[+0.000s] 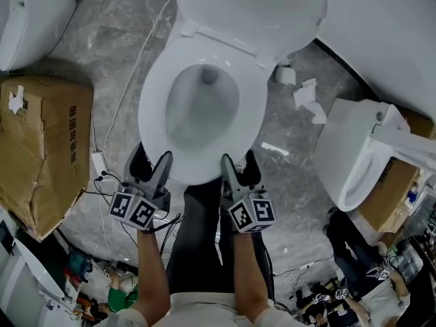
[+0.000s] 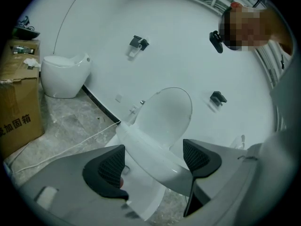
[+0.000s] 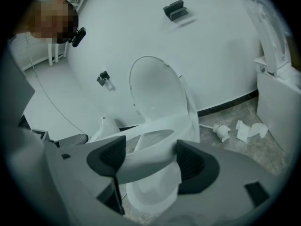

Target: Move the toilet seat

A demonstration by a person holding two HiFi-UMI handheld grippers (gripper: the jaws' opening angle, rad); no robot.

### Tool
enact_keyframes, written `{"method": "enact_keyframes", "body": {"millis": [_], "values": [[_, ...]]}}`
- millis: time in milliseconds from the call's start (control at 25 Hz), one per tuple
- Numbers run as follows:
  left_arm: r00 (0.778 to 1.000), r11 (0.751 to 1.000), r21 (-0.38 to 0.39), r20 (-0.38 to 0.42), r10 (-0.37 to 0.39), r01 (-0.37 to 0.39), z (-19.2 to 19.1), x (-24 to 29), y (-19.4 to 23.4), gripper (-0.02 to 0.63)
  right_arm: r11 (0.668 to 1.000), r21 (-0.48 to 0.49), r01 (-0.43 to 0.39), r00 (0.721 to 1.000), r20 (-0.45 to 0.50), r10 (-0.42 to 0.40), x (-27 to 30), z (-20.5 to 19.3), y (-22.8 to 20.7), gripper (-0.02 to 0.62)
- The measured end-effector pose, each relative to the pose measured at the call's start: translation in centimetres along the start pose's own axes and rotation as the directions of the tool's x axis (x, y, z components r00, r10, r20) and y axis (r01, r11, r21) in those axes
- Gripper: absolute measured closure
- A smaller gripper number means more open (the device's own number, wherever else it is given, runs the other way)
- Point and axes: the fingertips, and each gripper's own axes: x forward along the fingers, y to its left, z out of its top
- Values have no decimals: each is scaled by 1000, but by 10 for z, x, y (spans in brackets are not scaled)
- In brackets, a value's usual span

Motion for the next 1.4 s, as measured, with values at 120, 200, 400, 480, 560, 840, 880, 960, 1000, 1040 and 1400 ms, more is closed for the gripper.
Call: {"method": "enact_keyframes", "body": {"millis": [120,200,400,480,560,840,880,960,1000,1040,1400], "values": [[1000,1000,-17,21,0,1,9,2,-5,225,1000,6,2,1000,29,-2,-2,10,1,263],[999,1000,-28,35,-2,3,13,3,-9,223,1000,-10,6,999,45,-5,-5,16,2,278],[999,999,-38,46,3,-1,19,4,-12,221,989,-147,-16,996,84,29,-19,32,23,483],[999,999,-41,47,6,-4,20,5,-13,221,980,-188,-71,993,81,87,-21,32,43,500],[998,999,-52,60,7,-4,24,5,-16,221,978,-187,-96,989,93,115,-21,31,59,520],[994,996,-91,112,13,-3,41,9,-25,221,979,-192,-72,975,194,110,-19,53,75,522],[992,995,-99,125,14,-1,44,10,-27,221,977,-199,-73,972,207,114,-18,58,77,522],[988,993,-120,154,15,4,53,11,-30,218,973,-222,-67,967,224,118,-17,67,80,531],[986,991,-130,168,16,6,57,13,-32,216,969,-239,-63,966,227,119,-17,72,81,545],[983,990,-141,182,19,7,61,14,-34,215,966,-253,-61,966,229,121,-16,76,82,546],[967,981,-194,245,67,-18,80,18,-44,215,947,-312,-72,966,215,144,-14,98,88,552]]}}
